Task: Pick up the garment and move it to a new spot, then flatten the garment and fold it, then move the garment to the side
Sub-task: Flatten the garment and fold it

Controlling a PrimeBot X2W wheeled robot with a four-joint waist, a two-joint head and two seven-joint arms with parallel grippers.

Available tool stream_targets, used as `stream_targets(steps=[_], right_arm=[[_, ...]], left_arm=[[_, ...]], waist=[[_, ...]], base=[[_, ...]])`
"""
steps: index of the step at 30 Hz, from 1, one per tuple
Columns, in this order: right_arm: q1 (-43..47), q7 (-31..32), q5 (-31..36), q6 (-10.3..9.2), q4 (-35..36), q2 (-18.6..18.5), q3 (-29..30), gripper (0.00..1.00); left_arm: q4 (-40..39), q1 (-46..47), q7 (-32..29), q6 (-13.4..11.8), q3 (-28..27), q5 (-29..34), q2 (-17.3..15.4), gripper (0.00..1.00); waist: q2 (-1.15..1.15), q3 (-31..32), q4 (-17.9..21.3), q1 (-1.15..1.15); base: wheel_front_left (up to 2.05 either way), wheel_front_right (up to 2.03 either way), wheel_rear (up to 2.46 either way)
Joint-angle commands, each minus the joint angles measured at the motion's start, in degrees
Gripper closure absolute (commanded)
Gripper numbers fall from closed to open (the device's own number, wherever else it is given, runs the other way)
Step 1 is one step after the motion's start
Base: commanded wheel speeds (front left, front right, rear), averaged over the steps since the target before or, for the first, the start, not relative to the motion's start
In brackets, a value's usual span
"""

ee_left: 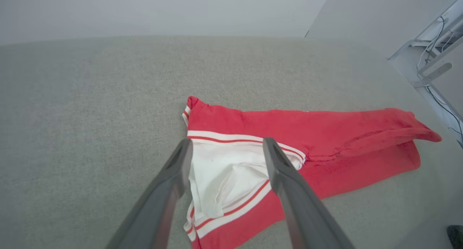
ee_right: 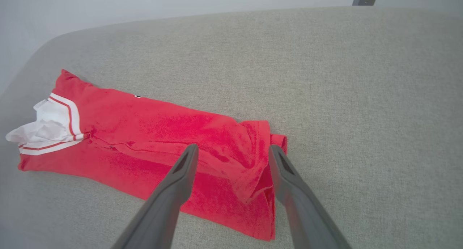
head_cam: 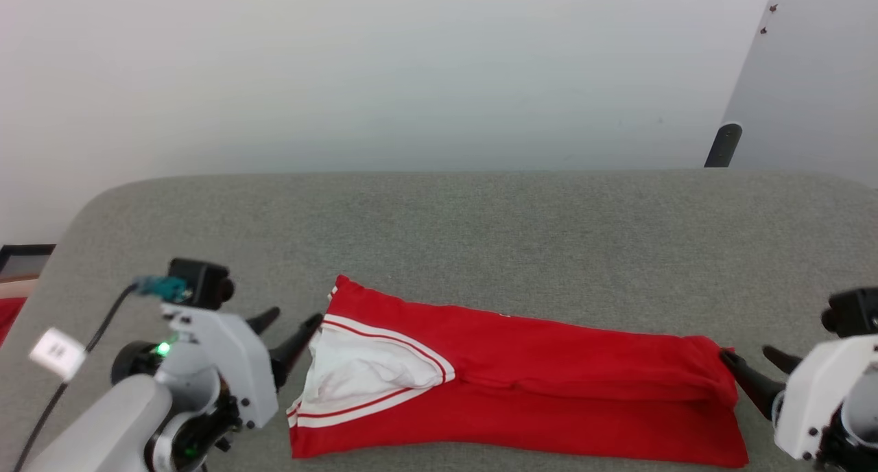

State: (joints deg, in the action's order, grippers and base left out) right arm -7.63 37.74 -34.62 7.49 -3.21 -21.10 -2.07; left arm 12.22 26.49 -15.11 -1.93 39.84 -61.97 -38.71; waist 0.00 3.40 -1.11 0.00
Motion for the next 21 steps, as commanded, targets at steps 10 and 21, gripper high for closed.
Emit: stream_targets(steps=[10,21], right_arm=[[3.66,2.11,3.05,0.0,-0.65,3.1,7.49,0.0],[2.45,6.84,6.09,0.0,-2.13,4.98,10.06,0.0]], left_arm=[[-1.87,-6.78,17.87,0.03,-4.3,3.73,0.34,0.0],[0.73,-13.1,29.01,0.32,-8.02,4.55,1.92,0.0]], waist=[[0.0,-0.24,-1.0,0.0],[0.0,-2.2,-3.11,0.0]], base=[[0.0,0.0,0.0],[0.0,0.0,0.0]])
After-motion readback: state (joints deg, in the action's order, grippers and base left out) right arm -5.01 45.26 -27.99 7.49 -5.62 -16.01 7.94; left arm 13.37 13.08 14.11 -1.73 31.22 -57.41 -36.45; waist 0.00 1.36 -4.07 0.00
